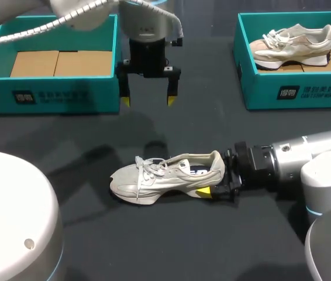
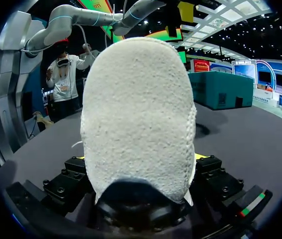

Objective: Take the shoe out of the shoebox, open the shoe tongue, remove and reinsert the insole, then place the shoe into the shoebox

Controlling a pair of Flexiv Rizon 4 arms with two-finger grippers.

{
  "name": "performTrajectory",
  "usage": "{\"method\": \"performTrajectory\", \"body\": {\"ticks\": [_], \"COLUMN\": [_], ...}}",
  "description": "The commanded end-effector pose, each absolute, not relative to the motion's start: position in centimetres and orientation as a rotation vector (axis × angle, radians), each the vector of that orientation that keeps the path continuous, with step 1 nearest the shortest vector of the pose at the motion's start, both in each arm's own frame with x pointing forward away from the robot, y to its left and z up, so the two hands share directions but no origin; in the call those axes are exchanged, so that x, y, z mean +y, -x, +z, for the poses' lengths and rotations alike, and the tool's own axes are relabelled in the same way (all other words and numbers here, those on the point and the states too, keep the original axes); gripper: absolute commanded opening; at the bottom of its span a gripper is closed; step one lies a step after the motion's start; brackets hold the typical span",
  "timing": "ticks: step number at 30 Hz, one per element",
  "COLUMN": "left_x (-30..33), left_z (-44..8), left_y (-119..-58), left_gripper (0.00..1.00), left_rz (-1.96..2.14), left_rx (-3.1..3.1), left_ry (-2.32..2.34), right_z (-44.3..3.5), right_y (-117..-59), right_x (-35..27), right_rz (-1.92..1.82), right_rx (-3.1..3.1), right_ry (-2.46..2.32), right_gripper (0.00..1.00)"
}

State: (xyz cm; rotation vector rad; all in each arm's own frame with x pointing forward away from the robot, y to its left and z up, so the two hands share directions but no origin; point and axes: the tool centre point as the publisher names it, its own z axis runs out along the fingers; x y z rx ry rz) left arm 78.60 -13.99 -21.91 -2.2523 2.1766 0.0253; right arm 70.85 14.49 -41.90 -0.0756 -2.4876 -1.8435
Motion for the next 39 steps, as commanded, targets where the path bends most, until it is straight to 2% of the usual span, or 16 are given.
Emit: {"method": "performTrajectory", "body": {"ticks": [1, 17, 39], "left_x": [-13.5, -17.2, -21.5], "left_z": [-21.7, -24.0, -31.9], "left_y": [-78.0, -69.6, -68.8], "left_gripper": [1.00, 1.00, 1.00], "left_rz": [0.030, 0.141, 0.452], "left_rx": [2.197, 2.177, 2.098], "left_ry": [2.248, 2.282, 2.246], "right_z": [-42.2, -42.2, -42.2], "right_y": [-70.7, -70.7, -70.7], "right_x": [14.6, 14.6, 14.6], "right_rz": [-1.841, -1.841, -1.841], "right_rx": [-2.491, -2.491, -2.491], "right_ry": [0.079, 0.079, 0.079], "right_gripper": [0.00, 0.00, 0.00]}}
